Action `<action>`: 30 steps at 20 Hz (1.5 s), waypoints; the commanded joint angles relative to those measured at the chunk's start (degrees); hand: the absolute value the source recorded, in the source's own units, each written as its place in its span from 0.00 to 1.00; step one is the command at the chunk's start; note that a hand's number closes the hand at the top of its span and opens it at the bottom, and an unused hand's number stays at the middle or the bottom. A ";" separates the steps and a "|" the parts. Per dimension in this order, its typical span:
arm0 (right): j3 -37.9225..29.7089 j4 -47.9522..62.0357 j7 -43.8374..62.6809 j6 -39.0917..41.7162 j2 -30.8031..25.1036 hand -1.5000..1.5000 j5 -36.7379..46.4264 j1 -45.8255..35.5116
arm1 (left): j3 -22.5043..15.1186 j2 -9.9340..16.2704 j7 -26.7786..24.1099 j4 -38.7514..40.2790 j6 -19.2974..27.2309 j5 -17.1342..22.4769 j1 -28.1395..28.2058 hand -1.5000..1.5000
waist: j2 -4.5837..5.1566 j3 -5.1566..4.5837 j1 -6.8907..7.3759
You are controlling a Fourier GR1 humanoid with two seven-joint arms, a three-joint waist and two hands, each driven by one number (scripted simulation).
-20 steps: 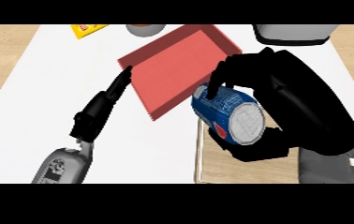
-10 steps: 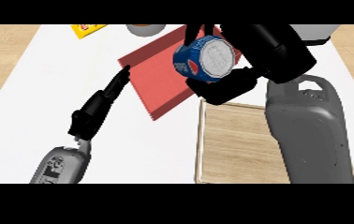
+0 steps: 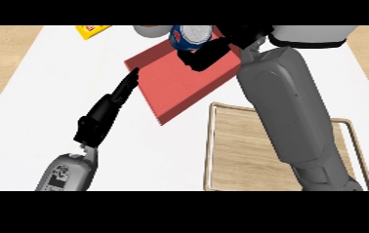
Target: Pick the can from the tray and place it in the cardboard box
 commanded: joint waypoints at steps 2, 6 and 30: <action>2.17 10.76 -4.80 -6.53 1.18 1.00 4.97 -0.76 | 0.56 0.36 0.74 -3.18 -1.27 0.67 2.35 0.50 | 0.00 0.00 0.19; 3.16 22.61 -5.25 -12.99 3.19 1.00 7.78 -5.31 | 0.76 0.17 -1.33 0.35 -1.82 -0.42 0.06 0.50 | 0.28 -0.01 0.61; -22.03 46.18 -25.57 -12.86 -0.58 0.00 -30.44 -8.81 | 0.32 -2.63 0.68 0.82 -0.65 -2.35 -2.01 0.50 | 0.79 0.12 1.09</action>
